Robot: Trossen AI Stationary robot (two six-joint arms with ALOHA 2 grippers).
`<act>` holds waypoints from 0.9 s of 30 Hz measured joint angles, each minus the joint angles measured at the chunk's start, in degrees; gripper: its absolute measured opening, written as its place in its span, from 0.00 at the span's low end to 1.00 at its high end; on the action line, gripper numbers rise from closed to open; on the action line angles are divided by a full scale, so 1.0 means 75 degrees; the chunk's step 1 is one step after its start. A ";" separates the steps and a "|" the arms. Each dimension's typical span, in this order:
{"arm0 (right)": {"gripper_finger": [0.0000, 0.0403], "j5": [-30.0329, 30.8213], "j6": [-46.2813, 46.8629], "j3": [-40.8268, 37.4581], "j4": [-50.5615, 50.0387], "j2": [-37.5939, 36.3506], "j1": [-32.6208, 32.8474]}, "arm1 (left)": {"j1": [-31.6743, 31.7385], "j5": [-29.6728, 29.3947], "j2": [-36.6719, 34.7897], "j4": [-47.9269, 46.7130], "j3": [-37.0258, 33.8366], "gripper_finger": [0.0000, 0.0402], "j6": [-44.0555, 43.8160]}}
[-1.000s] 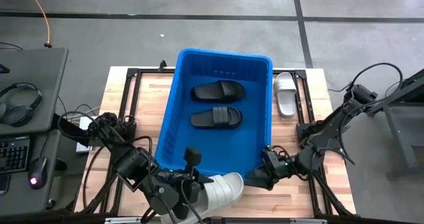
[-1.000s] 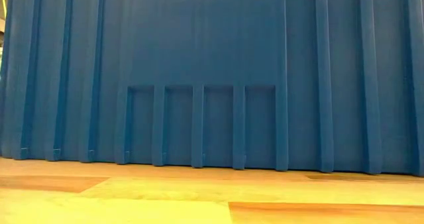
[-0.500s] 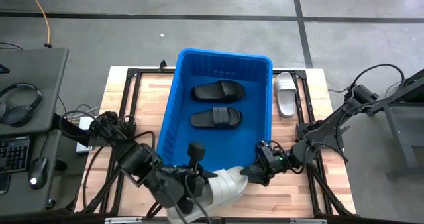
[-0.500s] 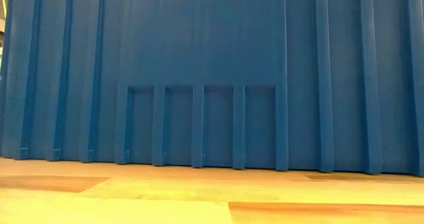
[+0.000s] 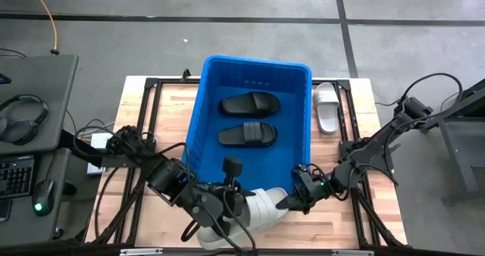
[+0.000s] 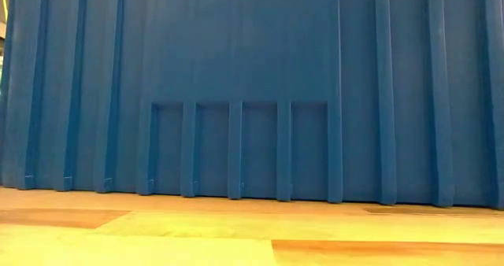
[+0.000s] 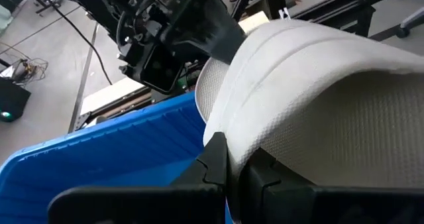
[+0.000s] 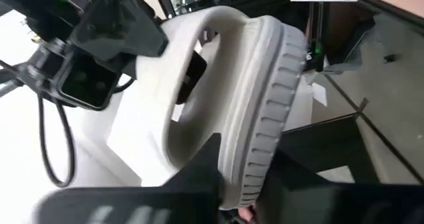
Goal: Pick and place slides into bin
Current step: Put the gray slide into the blue container
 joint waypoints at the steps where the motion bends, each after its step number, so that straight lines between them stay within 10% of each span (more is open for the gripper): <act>1: 0.05 0.0001 -0.0045 0.0000 -0.0048 0.0001 0.0000 | 0.0004 -0.0006 0.0033 0.0016 0.0002 0.00 0.0011; 27: 0.01 0.1893 -0.0955 0.0029 -0.0752 -0.0164 0.0615 | -0.0042 -0.0779 0.0154 -0.4397 -0.0044 0.48 -0.2618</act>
